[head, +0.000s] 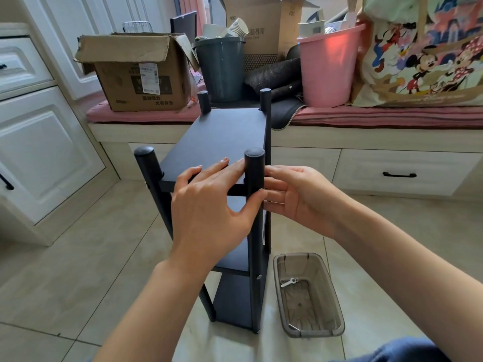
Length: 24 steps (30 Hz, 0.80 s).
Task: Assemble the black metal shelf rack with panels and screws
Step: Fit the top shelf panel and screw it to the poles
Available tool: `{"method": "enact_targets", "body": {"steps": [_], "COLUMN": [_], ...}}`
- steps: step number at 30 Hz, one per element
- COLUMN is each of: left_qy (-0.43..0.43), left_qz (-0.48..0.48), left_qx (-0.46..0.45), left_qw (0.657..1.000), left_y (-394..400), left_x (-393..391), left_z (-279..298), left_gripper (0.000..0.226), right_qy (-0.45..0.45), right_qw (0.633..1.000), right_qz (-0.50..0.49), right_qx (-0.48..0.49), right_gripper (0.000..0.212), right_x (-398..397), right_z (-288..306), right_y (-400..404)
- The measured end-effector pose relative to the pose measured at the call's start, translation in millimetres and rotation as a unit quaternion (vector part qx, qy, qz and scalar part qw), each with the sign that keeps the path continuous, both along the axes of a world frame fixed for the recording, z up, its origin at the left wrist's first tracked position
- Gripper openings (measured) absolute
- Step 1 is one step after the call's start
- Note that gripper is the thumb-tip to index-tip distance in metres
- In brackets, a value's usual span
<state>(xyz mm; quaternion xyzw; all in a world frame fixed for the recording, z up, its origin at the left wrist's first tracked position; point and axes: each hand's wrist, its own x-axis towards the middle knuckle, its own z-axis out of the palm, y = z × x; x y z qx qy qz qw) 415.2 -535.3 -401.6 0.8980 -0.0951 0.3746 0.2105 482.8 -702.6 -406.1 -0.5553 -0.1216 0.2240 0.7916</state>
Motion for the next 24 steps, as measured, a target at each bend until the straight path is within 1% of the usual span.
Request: {"method": "enact_targets", "body": {"steps": [3, 6, 10, 13, 18, 21, 24], "left_qy": [-0.008, -0.012, -0.005, -0.011, -0.015, -0.019, -0.038], "left_qz": [0.007, 0.005, 0.006, 0.013, 0.019, 0.021, 0.016], "left_qx": [0.0, -0.007, -0.015, -0.015, -0.014, -0.014, -0.019], "left_qw": [1.0, 1.0, 1.0, 1.0, 1.0, 1.0, 0.999], "left_y": [-2.2, -5.4, -9.6, -13.4, -21.8, -27.7, -32.3], "left_x": [2.2, 4.6, 7.9, 10.2, 14.0, 15.3, 17.1], "left_z": [-0.7, 0.6, 1.9, 2.2, 3.3, 2.8, 2.2], "left_gripper": [0.049, 0.046, 0.045, 0.045, 0.045, 0.045, 0.045], "right_qy": [0.005, 0.011, 0.043, 0.068, 0.109, 0.09, 0.06], "right_qw": [0.999, 0.998, 0.99, 0.979, 0.961, 0.94, 0.906], "right_qz": [-0.026, -0.033, -0.031, -0.031, -0.044, -0.047, -0.047], "right_qx": [-0.018, -0.057, -0.129, -0.189, -0.249, -0.326, -0.417], "right_gripper": [0.029, 0.025, 0.021, 0.021, 0.014, 0.01, 0.011], "right_x": [1.3, 2.0, 4.9, 9.6, 26.1, 38.1, 53.4], "right_z": [-4.9, -17.0, -53.0, -94.1, -178.5, -228.9, -275.2], "right_y": [-17.8, -40.5, -73.4, -92.4, -102.6, -96.9, -89.1]}}
